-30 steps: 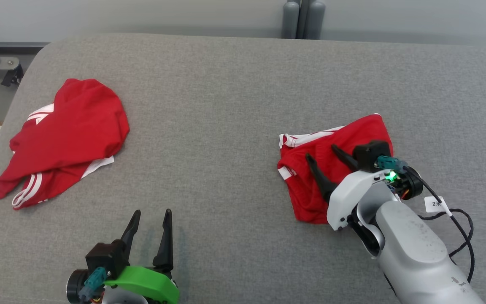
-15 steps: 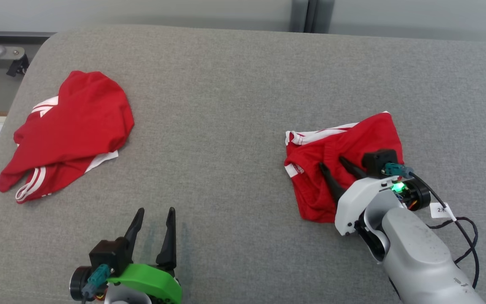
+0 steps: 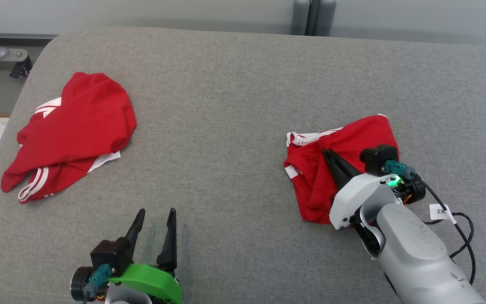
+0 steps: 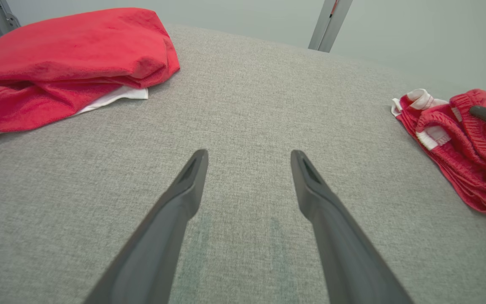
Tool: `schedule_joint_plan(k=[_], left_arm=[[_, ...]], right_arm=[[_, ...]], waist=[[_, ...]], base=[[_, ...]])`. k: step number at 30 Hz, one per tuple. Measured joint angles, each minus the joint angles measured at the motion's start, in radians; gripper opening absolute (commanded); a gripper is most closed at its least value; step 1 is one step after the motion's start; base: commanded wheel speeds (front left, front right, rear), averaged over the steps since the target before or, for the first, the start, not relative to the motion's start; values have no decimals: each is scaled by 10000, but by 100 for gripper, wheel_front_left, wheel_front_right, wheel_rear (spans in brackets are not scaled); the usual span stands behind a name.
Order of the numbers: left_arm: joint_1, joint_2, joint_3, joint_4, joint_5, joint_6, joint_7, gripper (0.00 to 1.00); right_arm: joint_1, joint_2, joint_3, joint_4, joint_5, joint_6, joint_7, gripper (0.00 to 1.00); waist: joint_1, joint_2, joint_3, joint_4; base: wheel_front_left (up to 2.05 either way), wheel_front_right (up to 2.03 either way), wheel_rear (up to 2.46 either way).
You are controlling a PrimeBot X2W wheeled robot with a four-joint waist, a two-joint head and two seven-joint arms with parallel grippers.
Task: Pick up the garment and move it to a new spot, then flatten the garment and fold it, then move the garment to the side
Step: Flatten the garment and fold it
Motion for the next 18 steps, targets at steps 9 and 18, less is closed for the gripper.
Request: schedule_joint_plan(k=[9, 18], left_arm=[[6, 0, -33, -69, -6, -25, 0, 100], [-8, 0, -92, 52, -15, -17, 0, 100]], right_arm=[[-164, 2, 936, -953, 654, 0, -184, 0], [-142, 0, 1960, -575, 1020, 0, -180, 12]], waist=[[0, 0, -76, 41], [0, 0, 80, 198]], base=[[0, 0, 0], [0, 0, 0]])
